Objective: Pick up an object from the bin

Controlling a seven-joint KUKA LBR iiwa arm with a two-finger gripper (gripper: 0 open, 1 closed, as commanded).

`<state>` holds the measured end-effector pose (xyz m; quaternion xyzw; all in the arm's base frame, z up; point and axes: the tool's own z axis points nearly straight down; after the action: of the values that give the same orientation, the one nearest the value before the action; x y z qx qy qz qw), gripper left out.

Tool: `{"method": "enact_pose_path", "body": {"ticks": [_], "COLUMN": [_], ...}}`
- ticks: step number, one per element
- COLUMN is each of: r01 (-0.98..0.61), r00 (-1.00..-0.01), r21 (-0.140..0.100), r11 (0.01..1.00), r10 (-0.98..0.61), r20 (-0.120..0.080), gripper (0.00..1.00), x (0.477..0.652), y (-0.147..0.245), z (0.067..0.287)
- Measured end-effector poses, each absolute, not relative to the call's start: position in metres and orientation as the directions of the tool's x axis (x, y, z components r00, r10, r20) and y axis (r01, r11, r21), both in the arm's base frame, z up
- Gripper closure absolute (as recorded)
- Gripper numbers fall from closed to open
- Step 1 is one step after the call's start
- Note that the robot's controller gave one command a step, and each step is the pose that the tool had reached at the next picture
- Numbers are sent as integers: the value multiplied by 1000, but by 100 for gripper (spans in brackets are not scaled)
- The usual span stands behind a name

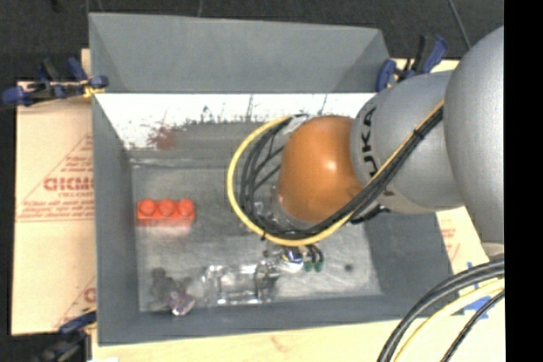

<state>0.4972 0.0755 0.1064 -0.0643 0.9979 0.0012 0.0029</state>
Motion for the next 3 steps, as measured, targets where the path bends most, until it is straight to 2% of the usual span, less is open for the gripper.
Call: {"method": "enact_pose_path", "body": {"ticks": [1, 2, 3], "r01": [-127, -417, -416], "r00": [-992, -909, -909], "r21": [1, -5, 0], "r11": [992, 909, 909], "r10": [-127, -417, -416], "r20": [7, -10, -4], "gripper": [100, 100, 0], "x": [495, 498, 497], "y": [75, 33, 34], "z": [107, 271, 268]}}
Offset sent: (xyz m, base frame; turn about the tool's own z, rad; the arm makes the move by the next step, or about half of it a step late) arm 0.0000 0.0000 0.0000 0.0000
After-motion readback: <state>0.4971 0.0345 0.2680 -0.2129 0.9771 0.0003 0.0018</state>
